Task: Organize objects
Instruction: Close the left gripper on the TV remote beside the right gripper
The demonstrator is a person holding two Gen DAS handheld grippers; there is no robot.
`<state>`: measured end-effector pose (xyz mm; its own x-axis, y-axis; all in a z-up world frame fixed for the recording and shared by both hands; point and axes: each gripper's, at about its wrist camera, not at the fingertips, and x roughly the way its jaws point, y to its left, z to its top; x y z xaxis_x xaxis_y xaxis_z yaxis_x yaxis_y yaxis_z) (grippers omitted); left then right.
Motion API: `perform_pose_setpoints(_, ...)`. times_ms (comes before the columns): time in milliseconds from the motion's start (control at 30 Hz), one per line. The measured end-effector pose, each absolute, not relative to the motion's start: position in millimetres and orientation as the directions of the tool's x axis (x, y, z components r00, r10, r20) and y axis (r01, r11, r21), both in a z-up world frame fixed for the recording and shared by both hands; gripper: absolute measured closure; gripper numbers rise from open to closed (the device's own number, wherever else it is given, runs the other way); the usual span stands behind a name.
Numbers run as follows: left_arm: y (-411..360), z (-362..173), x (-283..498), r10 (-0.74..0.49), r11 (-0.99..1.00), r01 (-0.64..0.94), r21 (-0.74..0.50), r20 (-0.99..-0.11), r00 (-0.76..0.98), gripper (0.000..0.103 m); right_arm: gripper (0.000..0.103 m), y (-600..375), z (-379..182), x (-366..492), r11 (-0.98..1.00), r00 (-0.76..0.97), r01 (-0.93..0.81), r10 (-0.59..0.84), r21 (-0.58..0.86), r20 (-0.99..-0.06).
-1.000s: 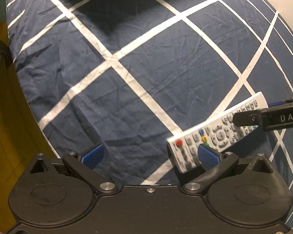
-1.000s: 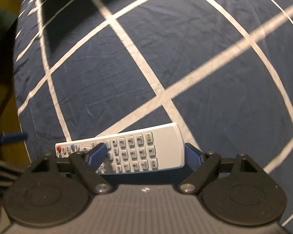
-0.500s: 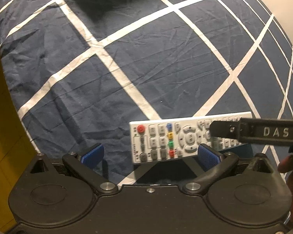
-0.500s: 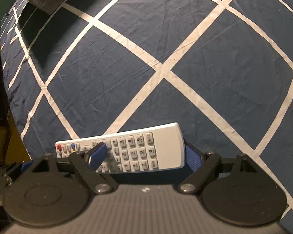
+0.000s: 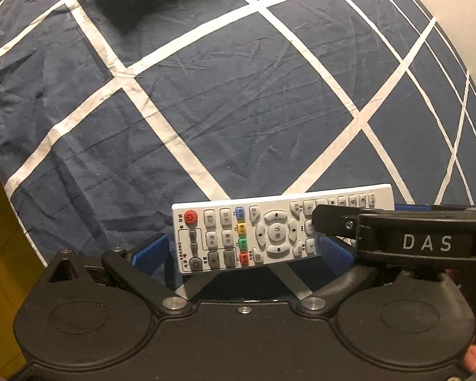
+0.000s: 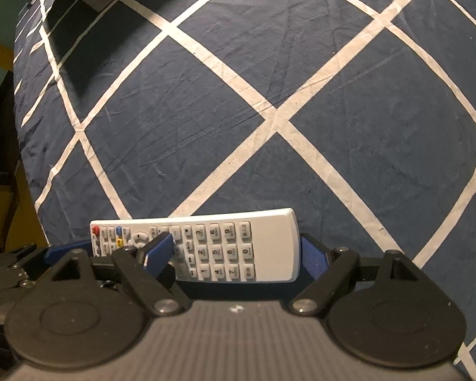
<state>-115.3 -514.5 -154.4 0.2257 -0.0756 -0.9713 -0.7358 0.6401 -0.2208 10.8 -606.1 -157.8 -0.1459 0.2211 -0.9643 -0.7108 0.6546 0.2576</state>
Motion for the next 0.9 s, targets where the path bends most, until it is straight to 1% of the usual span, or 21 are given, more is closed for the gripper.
perform_pose_setpoints(900,-520.5,-152.8,-118.5,-0.061,0.644,-0.735,-0.211,-0.972,0.226,0.004,0.019,-607.7,-156.0,8.6,0.655,-0.122,-0.716,0.224,0.242,-0.967)
